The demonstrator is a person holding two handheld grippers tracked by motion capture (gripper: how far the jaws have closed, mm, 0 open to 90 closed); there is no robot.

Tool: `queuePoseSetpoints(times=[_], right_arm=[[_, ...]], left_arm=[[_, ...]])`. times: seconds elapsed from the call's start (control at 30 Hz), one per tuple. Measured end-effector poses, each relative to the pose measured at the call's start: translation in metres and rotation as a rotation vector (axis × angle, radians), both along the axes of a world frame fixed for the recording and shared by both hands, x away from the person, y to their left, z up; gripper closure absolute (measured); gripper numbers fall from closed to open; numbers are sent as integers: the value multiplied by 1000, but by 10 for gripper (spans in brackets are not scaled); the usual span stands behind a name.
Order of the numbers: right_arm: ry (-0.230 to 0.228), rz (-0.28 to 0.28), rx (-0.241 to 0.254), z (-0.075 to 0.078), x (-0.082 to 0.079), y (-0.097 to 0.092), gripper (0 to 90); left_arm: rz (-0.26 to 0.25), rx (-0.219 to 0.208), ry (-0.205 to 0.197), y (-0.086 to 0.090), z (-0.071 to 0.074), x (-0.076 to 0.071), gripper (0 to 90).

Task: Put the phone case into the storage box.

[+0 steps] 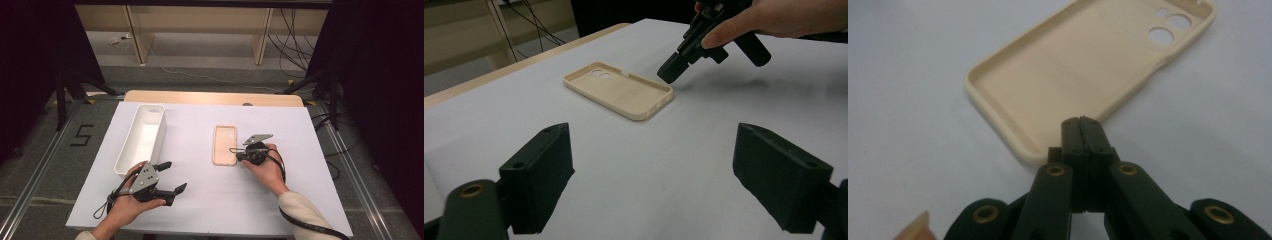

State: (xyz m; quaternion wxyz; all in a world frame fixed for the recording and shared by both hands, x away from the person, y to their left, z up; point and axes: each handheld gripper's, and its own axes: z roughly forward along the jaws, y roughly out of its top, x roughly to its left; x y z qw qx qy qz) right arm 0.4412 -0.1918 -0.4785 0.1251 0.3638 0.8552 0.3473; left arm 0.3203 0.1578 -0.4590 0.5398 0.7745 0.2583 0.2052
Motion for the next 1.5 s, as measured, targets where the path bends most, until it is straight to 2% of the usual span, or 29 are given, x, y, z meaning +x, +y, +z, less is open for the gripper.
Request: queuePoseSetpoints(times=[0.13, 0.23, 0.53, 0.7, 0.77, 0.8, 0.93, 1.03, 1.13, 1.2, 1.33, 1.5], right_arm=[[-41, -4, 6, 9, -2, -9, 810], [-53, 1, 3, 12, -3, -12, 747], [-85, 68, -104, 22, -9, -23, 445], [-98, 115, -161, 28, -10, -18, 360], [-119, 145, -203, 33, -12, -10, 329], [-119, 145, -203, 33, -12, -10, 329], [-153, 207, -263, 38, -13, 5, 323], [-159, 231, -284, 37, -14, 12, 322], [-158, 281, -301, 35, -16, 23, 323], [-161, 290, -308, 34, -16, 25, 323], [-152, 329, -352, 31, -15, 33, 333], [-156, 343, -373, 31, -10, 44, 345]], left_arm=[[-1, -3, 1, -1, 0, 0, 157], [-2, -3, 2, -1, 0, 1, 157], [-10, 1, 1, -4, 0, 3, 157], [-7, 0, -2, -1, 0, 2, 157], [-6, 0, -4, 0, 0, 1, 157], [-6, 0, -4, 0, 0, 1, 157], [-5, 1, -5, 0, 0, 0, 157], [-1, 1, -6, 1, 0, 0, 157], [-3, -1, -4, 0, 0, 0, 157], [-2, 0, -6, 1, 0, 0, 157], [2, -2, -4, 1, 0, 0, 157], [1, -3, -3, 1, 0, 0, 157]])
